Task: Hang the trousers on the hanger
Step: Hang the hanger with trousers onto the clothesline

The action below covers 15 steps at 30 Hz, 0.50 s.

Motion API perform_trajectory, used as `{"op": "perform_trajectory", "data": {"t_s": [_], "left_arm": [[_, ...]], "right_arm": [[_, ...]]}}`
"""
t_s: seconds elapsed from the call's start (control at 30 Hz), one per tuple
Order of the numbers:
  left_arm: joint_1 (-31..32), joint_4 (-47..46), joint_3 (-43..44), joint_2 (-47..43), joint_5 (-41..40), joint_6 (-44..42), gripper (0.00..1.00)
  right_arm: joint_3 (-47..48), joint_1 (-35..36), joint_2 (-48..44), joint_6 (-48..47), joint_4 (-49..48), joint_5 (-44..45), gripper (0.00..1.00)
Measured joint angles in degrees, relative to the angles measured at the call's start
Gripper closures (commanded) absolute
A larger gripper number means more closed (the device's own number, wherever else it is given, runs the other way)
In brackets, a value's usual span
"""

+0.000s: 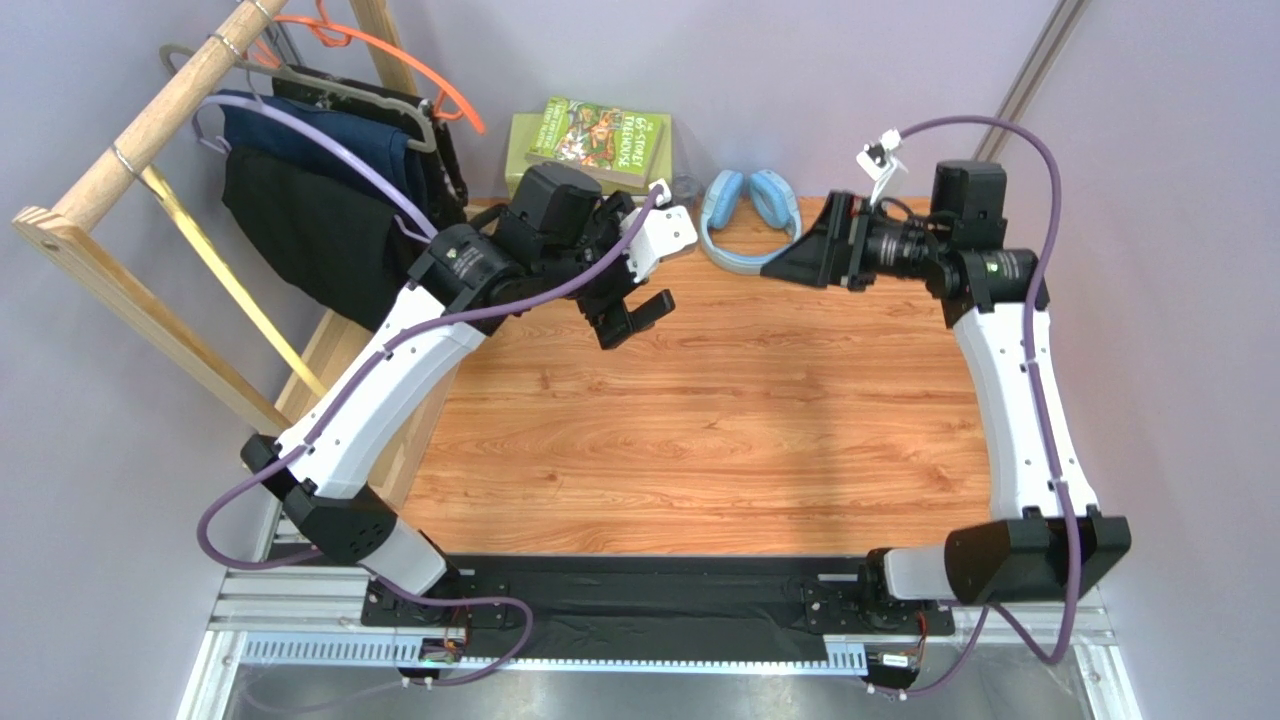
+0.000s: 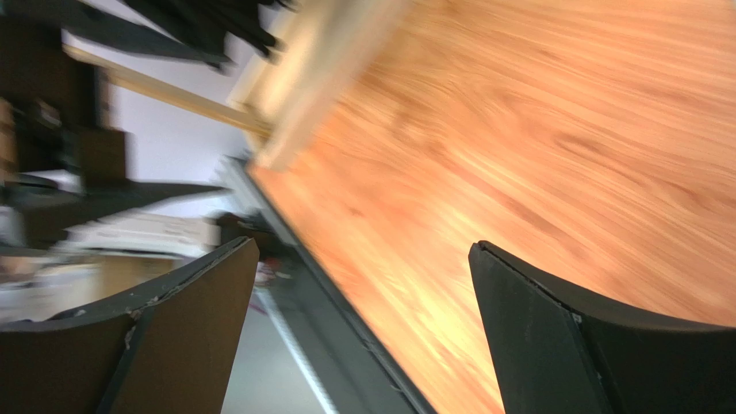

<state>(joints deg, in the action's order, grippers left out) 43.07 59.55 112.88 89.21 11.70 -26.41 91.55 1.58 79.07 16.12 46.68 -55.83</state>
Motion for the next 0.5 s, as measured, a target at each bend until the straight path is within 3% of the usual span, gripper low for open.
{"op": "perform_trajectory", "data": {"t_s": [0.17,0.33,0.5], "left_arm": [[-2.5,-2.9,-12.9,-2.5,-1.8,12.7,0.0],[-8.8,-4.9,-24.9,-4.8,-2.2,20.3,0.0],[-11.7,-6.1,-27.8,-7.8,-4.3,24.0,0.0]], "right_arm": [[-10.6,0.5,-7.7,-14.4,4.7,13.1,0.0],[-20.2,0.5,-11.1,-21.1,5.7,21.6,0.0],[-24.2,0.9,-11.7,-24.2,5.5,26.3,0.0]]}}
